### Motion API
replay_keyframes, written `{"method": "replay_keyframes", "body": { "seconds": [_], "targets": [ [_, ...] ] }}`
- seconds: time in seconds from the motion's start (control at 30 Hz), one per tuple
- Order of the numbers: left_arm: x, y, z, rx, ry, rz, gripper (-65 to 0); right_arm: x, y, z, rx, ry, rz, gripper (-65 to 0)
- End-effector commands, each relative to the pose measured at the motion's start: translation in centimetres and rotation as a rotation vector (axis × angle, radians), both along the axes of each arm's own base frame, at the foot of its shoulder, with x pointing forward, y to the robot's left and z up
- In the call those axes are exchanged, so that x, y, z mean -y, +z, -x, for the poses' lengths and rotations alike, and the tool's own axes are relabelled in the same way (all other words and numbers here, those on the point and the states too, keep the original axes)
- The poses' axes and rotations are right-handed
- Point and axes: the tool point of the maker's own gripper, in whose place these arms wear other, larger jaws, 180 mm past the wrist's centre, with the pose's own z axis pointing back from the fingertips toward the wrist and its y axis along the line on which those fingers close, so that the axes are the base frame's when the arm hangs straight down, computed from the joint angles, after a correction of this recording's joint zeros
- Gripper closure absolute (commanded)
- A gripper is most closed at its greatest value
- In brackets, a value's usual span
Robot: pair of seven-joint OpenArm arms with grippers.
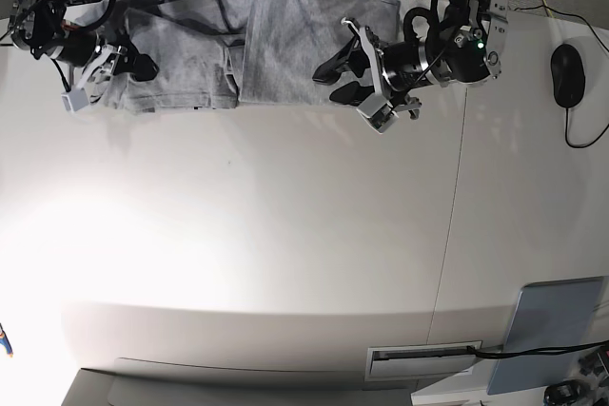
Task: Fold the T-shirt properly
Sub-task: 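Grasp the strip end with the right gripper and fold it over toward the left gripper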
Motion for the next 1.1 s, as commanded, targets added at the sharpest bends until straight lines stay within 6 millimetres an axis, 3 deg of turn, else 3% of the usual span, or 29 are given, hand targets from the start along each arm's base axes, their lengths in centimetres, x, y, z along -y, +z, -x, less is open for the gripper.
{"method": "replay_keyframes", "body": {
  "seconds": [0.0,0.27,0.53,0.63,1.07],
  "targets": [
    [0.3,1.1,-0.4,0.035,0.000,0.033,-26.6,0.9,-2.0,3.4,-0.157,0.055,0.078,-35.4],
    [0.0,0.7,-0.5,0.042,0.002,0.003,-26.6,-0.3,0.3,1.7,-0.034,0.060,-0.037,-35.4],
    [0.0,0.8,-0.5,0.044,0.003,0.008,-26.6,3.6,1.9,1.1,-0.039,0.101,0.077,-35.4],
    [0.0,0.8,-0.5,0.043,0.003,0.008,-26.6,4.0,2.0,1.1,-0.041,0.105,0.089,-35.4],
    [0.1,0.8,-0.5,0.043,0.003,0.009,-26.6,-0.9,0.0,2.0,-0.063,0.124,-0.029,-35.4]
  ]
}}
